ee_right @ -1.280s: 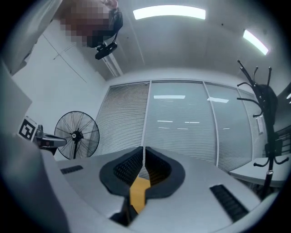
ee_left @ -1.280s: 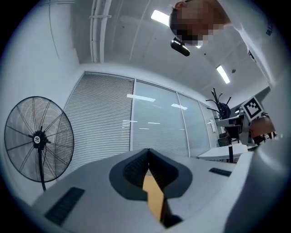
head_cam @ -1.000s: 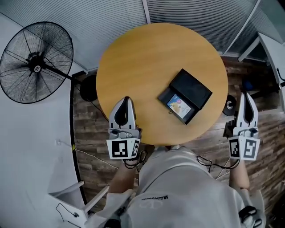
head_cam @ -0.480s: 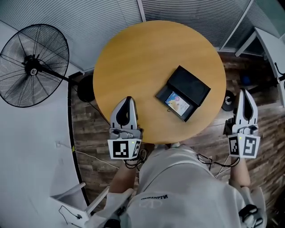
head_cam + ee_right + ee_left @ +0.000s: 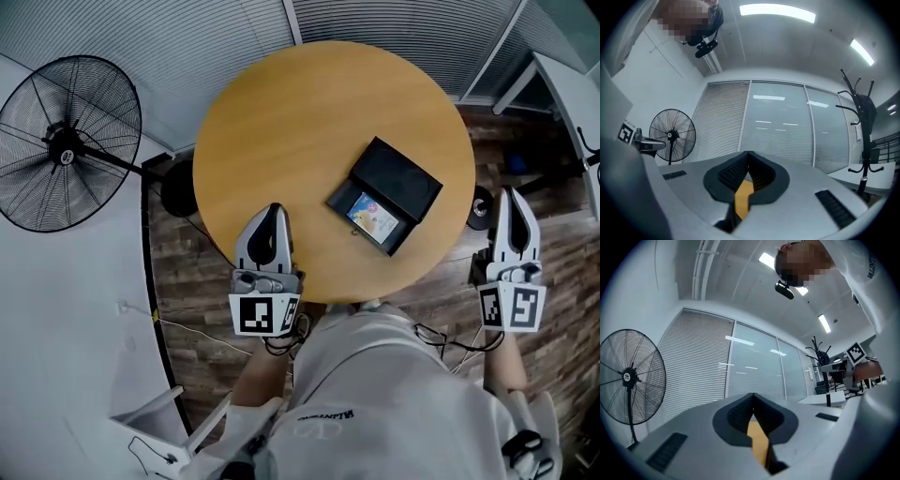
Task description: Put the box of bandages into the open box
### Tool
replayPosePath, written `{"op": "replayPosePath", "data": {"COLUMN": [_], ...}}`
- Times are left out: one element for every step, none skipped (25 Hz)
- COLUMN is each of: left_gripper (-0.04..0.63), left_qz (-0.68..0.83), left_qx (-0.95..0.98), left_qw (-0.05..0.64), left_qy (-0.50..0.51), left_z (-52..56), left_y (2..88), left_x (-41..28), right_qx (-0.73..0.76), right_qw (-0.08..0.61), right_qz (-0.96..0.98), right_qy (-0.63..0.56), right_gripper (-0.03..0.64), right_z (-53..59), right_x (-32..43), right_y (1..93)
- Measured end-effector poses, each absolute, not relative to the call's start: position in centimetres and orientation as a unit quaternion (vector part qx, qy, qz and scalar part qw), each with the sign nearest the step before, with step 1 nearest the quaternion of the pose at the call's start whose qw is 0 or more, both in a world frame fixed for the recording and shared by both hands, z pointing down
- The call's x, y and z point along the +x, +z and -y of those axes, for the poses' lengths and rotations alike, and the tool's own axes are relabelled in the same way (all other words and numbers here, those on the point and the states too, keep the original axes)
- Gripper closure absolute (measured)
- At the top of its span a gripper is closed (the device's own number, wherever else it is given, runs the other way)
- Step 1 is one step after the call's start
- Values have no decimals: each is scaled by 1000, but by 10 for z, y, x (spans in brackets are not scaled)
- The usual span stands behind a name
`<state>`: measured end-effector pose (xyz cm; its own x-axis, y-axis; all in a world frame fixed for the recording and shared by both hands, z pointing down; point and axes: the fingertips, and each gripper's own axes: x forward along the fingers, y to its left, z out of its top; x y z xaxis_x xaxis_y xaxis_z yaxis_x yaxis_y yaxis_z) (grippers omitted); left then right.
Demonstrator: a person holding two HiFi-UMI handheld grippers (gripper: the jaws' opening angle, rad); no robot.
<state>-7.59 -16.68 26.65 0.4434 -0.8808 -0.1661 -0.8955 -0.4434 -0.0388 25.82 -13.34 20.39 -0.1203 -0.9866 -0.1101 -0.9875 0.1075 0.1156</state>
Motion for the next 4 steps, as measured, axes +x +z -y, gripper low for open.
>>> {"op": "replayPosePath", "data": {"left_gripper": [588, 588, 588, 588], "left_qz": [-523, -521, -519, -517], "left_qx": [-848, -849, -850, -852], "left_qw": [59, 59, 59, 59], "left_qy": [62, 63, 64, 65], "left_z": [166, 166, 166, 165], "left_y": [267, 267, 267, 266], "left_x": [-75, -74, -73, -72], "right_qx": [-663, -663, -663, -663], "right_qw": [2, 1, 0, -1], "right_qz": [-744, -745, -745, -745], "right_qy": [80, 79, 78, 77], "right_gripper": [598, 598, 598, 598], "right_z": [133, 134, 134, 134], "right_x": [258, 258, 257, 257], "right_y": [204, 204, 204, 205]}}
